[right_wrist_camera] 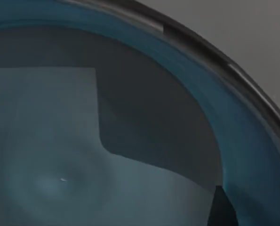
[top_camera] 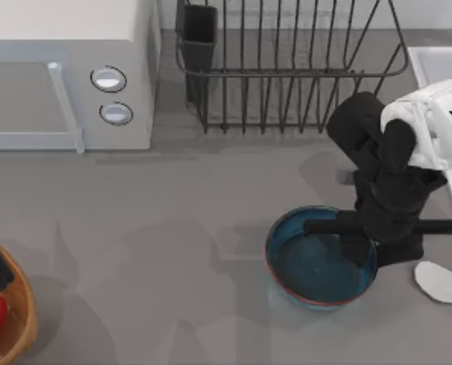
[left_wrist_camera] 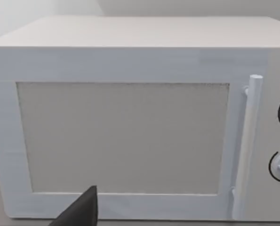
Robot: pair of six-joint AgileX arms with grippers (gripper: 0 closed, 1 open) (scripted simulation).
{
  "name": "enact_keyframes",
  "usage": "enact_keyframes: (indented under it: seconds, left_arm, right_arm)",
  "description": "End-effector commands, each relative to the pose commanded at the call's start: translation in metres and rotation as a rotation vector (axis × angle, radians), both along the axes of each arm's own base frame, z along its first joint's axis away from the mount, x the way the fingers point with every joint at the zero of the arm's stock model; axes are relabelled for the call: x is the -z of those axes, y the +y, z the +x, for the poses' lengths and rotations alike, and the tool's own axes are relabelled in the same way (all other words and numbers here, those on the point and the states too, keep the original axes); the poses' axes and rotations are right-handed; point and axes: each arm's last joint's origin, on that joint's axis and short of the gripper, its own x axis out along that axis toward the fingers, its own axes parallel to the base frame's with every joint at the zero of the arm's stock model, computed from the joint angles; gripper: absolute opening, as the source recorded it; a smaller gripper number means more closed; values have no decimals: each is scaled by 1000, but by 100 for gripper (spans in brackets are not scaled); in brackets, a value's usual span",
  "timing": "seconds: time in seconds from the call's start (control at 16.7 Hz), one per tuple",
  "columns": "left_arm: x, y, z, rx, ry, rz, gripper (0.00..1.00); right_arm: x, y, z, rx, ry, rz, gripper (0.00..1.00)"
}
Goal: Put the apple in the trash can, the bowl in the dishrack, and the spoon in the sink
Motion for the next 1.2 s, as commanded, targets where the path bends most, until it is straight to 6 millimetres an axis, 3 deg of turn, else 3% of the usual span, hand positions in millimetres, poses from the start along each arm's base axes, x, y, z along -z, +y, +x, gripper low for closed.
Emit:
enact_keyframes:
  seconds: [0.66, 0.84, 1.2]
  left_arm:
    - [0, 0, 0, 0, 0, 0, 100]
    - [0, 0, 0, 0, 0, 0, 100]
    - [0, 0, 0, 0, 0, 0, 100]
  right_arm:
    - [-5, 1, 1, -1, -4, 2, 0]
    - [-28, 2, 4, 3, 0, -1, 0]
    - [-91, 0, 1, 1, 3, -2, 0]
